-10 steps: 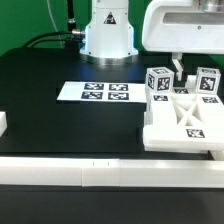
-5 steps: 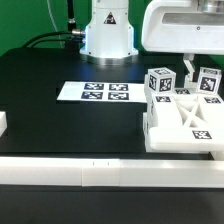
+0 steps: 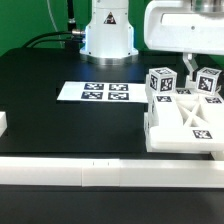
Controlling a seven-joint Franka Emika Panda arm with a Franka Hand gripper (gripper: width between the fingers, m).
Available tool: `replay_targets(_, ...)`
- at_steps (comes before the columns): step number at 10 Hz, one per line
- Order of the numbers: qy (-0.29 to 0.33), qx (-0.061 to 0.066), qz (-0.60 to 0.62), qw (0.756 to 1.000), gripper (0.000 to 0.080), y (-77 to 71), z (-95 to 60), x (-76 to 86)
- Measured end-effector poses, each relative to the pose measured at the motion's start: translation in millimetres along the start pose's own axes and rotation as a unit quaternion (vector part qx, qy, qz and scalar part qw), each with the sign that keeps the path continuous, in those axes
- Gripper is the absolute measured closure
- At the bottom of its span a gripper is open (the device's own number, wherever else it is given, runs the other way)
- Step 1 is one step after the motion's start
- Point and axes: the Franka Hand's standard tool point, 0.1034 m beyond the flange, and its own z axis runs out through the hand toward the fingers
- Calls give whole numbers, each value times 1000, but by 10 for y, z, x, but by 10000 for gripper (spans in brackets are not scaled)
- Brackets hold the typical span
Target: Assemble chair
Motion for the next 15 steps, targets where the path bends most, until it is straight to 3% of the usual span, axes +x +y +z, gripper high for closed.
replay_targets(5, -5, 7, 173, 985, 515, -12, 5, -13)
replay_targets(7, -5, 28, 298, 954, 515, -1, 8, -11)
replay_targets(9, -9, 30, 365, 930, 515, -2, 3, 1)
replay_targets(12, -9, 30, 349, 936, 491, 1, 12, 2)
replay_targets(13, -9, 30, 343, 939, 267, 1, 13, 1)
replay_targets(14, -9, 30, 323, 946, 186, 4, 19, 0)
replay_targets(15, -7, 30, 286, 958, 161, 6, 23, 0)
